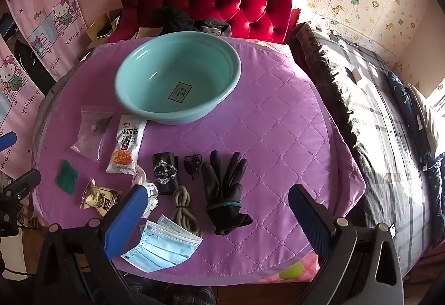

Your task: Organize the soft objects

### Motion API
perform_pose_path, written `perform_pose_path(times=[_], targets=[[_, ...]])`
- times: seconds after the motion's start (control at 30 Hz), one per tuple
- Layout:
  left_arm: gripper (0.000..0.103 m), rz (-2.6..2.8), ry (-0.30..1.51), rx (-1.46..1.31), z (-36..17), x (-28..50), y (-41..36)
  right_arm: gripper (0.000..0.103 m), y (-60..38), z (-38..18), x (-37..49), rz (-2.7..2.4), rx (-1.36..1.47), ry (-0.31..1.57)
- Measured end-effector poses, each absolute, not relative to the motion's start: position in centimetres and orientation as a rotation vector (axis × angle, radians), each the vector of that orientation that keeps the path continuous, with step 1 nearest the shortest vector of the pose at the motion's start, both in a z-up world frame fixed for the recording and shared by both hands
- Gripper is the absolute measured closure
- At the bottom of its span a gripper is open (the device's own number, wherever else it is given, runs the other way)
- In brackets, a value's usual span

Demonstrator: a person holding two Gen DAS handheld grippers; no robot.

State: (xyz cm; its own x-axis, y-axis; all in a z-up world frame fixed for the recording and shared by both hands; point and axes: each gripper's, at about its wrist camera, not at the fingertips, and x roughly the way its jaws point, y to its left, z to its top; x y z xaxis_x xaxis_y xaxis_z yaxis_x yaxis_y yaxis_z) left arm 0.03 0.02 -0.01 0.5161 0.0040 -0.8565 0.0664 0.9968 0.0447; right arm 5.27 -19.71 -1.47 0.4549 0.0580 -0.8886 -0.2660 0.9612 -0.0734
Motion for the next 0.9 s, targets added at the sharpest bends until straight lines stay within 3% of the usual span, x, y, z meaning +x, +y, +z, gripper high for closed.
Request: perform_pose_path(times=[0.9], targets=[[0.000, -0.036, 1.022, 0.088, -0.17, -0.88, 0.18, 0.000, -19.20, -1.24, 4.45, 0.209, -0.223, 1.092]])
